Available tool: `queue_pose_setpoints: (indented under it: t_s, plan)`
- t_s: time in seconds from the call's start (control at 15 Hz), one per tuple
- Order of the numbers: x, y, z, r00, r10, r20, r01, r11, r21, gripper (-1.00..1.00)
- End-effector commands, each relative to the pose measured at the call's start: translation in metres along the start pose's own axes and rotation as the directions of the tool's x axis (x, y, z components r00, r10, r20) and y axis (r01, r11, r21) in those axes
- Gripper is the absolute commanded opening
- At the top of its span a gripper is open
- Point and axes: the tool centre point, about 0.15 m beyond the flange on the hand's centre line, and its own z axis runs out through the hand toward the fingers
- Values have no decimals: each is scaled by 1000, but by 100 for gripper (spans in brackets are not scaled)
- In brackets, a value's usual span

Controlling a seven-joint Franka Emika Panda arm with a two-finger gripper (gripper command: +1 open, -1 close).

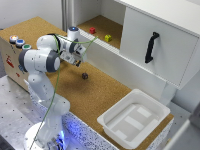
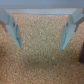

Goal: Go push the purple block to the right

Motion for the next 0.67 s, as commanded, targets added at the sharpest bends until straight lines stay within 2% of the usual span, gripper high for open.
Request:
queue_pose_setpoints:
  t_s: [0.0,0.2,0.6]
  plan:
    - [10,3,30,999,28,35,-26,998,-65,-100]
    - [7,18,36,997,57,41,-54,996,-66,-100]
    - [-3,64,44,990,134,50,-128,986,-106,-100]
